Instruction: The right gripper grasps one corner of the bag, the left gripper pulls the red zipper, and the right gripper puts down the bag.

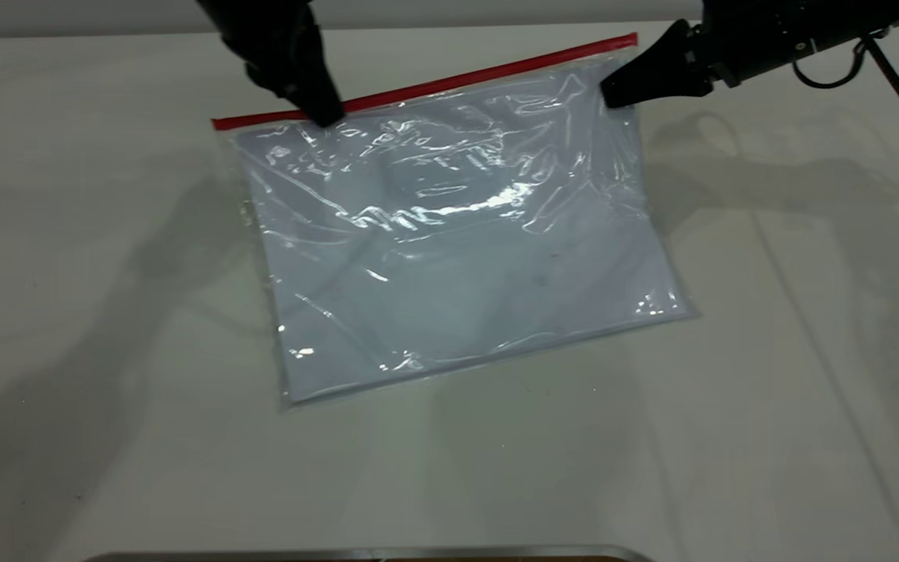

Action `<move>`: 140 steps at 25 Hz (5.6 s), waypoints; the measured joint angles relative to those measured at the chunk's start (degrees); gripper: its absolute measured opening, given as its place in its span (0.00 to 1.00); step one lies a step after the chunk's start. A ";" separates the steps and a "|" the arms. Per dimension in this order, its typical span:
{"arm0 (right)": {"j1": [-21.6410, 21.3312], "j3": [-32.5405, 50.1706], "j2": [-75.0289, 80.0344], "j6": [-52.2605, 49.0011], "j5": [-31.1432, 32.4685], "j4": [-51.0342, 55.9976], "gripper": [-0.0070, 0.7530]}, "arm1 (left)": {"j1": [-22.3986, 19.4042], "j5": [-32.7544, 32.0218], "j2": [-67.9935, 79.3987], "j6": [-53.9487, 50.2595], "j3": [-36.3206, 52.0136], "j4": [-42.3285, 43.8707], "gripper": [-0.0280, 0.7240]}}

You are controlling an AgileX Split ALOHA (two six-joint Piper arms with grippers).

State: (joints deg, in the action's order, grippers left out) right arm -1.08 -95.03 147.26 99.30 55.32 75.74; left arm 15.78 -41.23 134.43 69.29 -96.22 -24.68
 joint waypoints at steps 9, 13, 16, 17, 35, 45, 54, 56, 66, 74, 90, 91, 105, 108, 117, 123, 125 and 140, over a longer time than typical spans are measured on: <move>-0.28 0.00 0.00 -3.30 -6.45 -1.05 0.12 | -3.63 -2.18 0.00 -2.29 0.00 1.68 0.12; -0.42 0.00 -0.06 -3.59 -9.04 -0.97 0.36 | -3.65 -2.52 0.00 -8.06 0.00 2.47 0.22; -0.82 0.00 -1.65 -4.01 -11.57 -3.89 0.61 | -3.65 -2.93 -1.26 -14.93 0.06 5.10 0.41; -0.89 0.00 -2.80 -4.85 -12.67 -5.24 0.70 | -3.65 -3.05 -2.35 -16.76 0.06 6.36 0.48; -0.89 0.05 -55.05 -48.03 -7.16 -40.62 0.78 | -3.65 -25.64 -42.21 -60.47 0.20 28.17 0.74; -0.89 0.18 -75.38 -67.09 15.32 -47.07 0.78 | -3.65 -25.64 -54.87 -69.29 2.17 26.08 0.63; -0.89 20.61 -96.71 -74.21 15.45 -48.92 0.78 | -3.65 -25.69 -80.90 -69.97 20.90 19.37 0.62; -0.89 26.92 -102.49 -74.20 15.45 -49.03 0.78 | -3.65 -25.69 -86.15 -69.29 26.31 20.71 0.62; -0.89 50.54 -129.07 -74.59 15.45 -52.74 0.77 | -3.65 -25.69 -108.10 -68.35 49.39 25.61 0.61; -0.89 61.82 -141.24 -77.63 13.67 -58.33 0.77 | -3.65 -25.69 -117.87 -67.69 64.42 25.56 0.61; -0.89 67.33 -145.73 -83.68 10.12 -65.97 0.77 | -3.65 -23.42 -120.84 -67.18 68.39 25.19 0.61; -0.89 67.33 -145.73 -83.68 10.12 -66.01 0.77 | -3.65 -23.42 -120.84 -67.18 68.39 25.19 0.61; -0.89 67.33 -145.73 -83.68 10.12 -66.01 0.77 | -4.21 -23.13 -120.84 -67.18 68.41 25.19 0.61; -0.89 67.33 -145.73 -83.71 10.12 -66.01 0.77 | -7.90 -23.08 -121.96 -67.29 68.41 25.20 0.61; -0.89 67.33 -145.73 -83.81 10.12 -66.07 0.76 | -15.01 -23.19 -132.14 -68.75 68.41 25.26 0.61; -0.89 67.33 -145.73 -83.81 10.12 -66.07 0.76 | -15.01 -23.66 -135.53 -68.75 68.41 25.26 0.61; -0.89 67.33 -145.73 -83.81 10.12 -66.07 0.76 | -15.01 -23.71 -135.53 -68.75 68.41 25.26 0.61; -0.89 67.33 -146.17 -83.85 10.10 -66.07 0.76 | -15.03 -23.76 -135.53 -68.75 68.41 25.26 0.61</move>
State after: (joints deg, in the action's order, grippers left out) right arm -1.97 -27.69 1.09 15.44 65.42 9.67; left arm 0.75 -64.99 -1.09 0.54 -27.81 0.57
